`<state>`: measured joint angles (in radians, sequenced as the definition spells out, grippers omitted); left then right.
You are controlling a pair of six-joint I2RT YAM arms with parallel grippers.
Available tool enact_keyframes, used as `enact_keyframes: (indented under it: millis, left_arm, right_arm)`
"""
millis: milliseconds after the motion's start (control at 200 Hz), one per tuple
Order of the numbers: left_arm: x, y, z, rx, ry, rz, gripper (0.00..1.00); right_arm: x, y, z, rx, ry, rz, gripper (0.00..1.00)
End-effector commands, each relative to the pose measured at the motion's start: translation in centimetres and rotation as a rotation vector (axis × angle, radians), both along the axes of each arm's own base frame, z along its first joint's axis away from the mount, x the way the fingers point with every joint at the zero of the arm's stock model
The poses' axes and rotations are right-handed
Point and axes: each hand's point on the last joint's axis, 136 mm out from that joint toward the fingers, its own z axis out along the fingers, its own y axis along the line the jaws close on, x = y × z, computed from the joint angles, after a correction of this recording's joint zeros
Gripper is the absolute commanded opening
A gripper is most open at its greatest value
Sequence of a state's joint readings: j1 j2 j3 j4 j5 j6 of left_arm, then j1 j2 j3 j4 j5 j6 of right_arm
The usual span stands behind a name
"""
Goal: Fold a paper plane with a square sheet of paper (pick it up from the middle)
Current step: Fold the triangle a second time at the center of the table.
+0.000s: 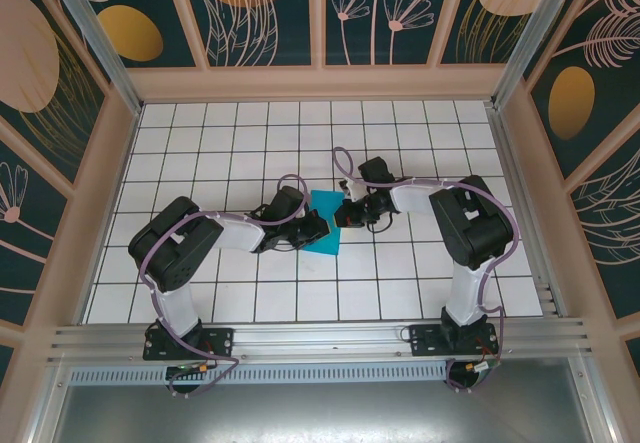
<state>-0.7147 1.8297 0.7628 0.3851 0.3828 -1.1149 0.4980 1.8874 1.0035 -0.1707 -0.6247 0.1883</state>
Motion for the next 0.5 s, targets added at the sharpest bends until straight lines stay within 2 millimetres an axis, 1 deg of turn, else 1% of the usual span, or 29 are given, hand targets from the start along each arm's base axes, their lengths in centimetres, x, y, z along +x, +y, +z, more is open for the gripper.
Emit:
enact_keyframes:
  millis: [0, 110, 220, 325, 495]
  left_arm:
    - [-0.4, -0.2, 0.0, 0.005, -0.011, -0.026, 0.08]
    - [-0.5, 0.1, -0.5, 0.025, 0.004, -0.020, 0.08]
    - [-0.8, 0.5, -1.4, 0.057, 0.037, -0.011, 0.08]
    - [-1.0, 1.0, -2.3, 0.088, 0.066, 0.004, 0.07]
    - [-1.2, 1.3, -2.8, 0.102, 0.084, 0.011, 0.07]
  right_arm:
    - [0.1, -0.3, 0.9, -0.008, -0.027, 0.000, 0.00]
    - [0.1, -0.4, 0.6, -0.012, -0.021, -0.002, 0.00]
    - [0.0, -0.5, 0.4, -0.022, -0.013, -0.013, 0.00]
    - [0.3, -0.6, 1.0, -0.018, -0.020, -0.029, 0.00]
    - [1.0, -0.9, 2.4, -0.014, -0.042, -0.070, 0.10]
